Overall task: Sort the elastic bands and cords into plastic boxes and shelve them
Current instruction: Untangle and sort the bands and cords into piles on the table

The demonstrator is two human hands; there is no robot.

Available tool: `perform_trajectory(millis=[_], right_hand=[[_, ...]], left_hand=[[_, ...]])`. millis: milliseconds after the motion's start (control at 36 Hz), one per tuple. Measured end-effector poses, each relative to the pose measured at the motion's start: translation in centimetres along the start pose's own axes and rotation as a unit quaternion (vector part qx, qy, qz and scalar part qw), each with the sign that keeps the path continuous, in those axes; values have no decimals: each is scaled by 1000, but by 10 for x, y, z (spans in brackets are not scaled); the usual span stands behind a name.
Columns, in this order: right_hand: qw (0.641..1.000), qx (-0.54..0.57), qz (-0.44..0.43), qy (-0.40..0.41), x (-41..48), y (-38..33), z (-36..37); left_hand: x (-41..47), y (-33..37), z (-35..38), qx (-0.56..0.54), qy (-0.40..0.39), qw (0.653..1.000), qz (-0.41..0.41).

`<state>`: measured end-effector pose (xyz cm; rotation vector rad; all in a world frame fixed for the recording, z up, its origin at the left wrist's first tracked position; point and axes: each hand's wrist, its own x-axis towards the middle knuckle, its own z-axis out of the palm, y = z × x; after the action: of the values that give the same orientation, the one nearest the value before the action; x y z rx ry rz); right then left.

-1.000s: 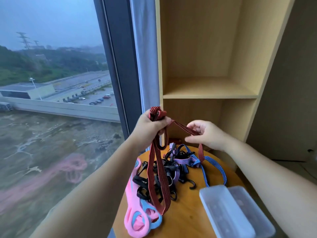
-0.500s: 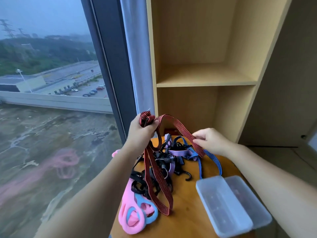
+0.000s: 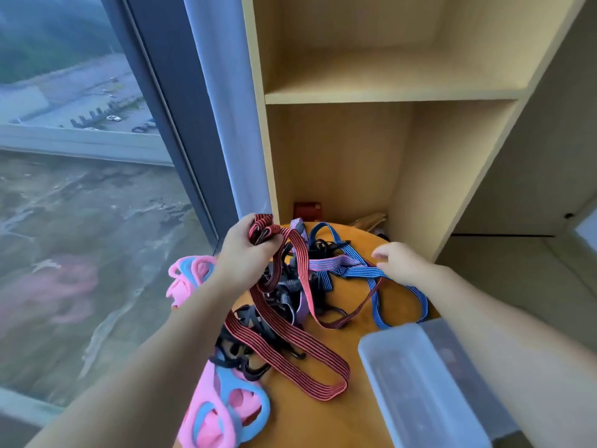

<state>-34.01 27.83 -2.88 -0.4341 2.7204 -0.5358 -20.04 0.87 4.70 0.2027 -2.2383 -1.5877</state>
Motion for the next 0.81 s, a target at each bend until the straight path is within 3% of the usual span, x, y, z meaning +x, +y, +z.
perform_trajectory(millis=[194,333,444,583,639,806], right_hand=[[996,20,26,-81,23,-2,19],[989,106,106,-20,42,-10,19],[975,145,161,-55,49,-7,19],[968,185,154,-69,39,-17,11],[972,178,145,-45,35,-22,1],[971,180,87,131,20,-31,-43]], left_hand=[[3,-24,22,-8,-30,999,-21],[3,-27,27,-19,-33,999,-25],[1,-29,27,-18,-35,999,-21],[1,-28,25,-26,-32,999,-26],[1,-25,24,-29,-31,999,-24],[-6,-16,17,-36,-23,999,-32]])
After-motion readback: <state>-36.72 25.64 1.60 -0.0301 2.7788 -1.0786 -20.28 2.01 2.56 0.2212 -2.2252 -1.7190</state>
